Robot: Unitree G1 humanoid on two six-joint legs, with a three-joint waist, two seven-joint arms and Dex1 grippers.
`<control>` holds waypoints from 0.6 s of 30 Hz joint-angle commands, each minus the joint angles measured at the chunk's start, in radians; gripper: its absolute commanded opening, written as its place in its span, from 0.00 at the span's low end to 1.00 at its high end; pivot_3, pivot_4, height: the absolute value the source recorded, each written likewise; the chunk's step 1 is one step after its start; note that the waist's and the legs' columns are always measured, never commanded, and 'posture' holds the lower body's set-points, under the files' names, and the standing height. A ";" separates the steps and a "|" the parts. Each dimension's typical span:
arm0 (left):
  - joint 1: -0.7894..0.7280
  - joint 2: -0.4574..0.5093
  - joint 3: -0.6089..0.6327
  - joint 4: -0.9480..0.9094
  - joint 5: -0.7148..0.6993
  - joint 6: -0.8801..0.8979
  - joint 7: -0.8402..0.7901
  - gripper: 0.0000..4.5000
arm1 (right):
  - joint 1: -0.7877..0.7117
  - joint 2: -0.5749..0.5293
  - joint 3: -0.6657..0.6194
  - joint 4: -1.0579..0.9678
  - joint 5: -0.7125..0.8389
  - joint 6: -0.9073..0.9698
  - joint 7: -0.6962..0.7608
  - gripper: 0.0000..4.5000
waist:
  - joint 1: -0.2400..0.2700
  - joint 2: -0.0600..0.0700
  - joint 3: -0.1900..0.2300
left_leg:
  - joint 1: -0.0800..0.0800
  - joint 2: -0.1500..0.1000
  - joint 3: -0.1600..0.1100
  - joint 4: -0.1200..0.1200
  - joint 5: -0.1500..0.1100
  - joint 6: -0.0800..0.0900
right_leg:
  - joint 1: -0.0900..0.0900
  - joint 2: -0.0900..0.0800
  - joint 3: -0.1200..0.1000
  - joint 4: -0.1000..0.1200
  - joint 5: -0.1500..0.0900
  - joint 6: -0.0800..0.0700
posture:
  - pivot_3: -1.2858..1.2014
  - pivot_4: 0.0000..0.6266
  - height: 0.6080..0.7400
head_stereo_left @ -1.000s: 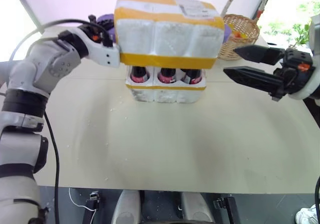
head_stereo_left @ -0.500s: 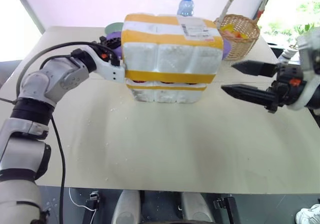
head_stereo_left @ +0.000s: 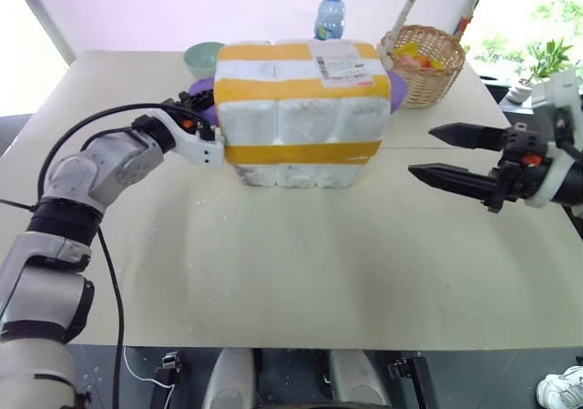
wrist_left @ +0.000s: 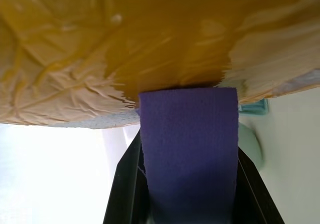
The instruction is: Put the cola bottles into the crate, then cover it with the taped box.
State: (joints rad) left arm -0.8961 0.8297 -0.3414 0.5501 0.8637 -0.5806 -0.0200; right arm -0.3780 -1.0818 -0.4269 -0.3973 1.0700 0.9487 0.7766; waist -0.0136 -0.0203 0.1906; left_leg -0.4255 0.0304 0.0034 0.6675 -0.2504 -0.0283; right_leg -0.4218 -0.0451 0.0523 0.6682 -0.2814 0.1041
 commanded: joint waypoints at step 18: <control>0.582 0.408 0.339 -0.424 -1.415 0.523 -0.940 0.63 | 0.005 0.022 0.024 0.066 -0.096 -0.058 0.059 1.00 | 0.000 0.000 0.000 | 0.001 0.002 0.002 0.000 0.000 0.000 | 0.000 -0.001 0.000 0.000 0.000 -0.001 | 0.52 0.24 1.00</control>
State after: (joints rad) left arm -0.3259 1.1950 -0.0964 0.2104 -0.2870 -0.3175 -0.7952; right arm -0.3597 -1.0572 -0.3976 -0.3371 0.9932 0.9211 0.8212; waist -0.0138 -0.0199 0.1907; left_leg -0.4246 0.0329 0.0051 0.6675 -0.2503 -0.0285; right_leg -0.4216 -0.0462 0.0523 0.6683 -0.2810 0.1032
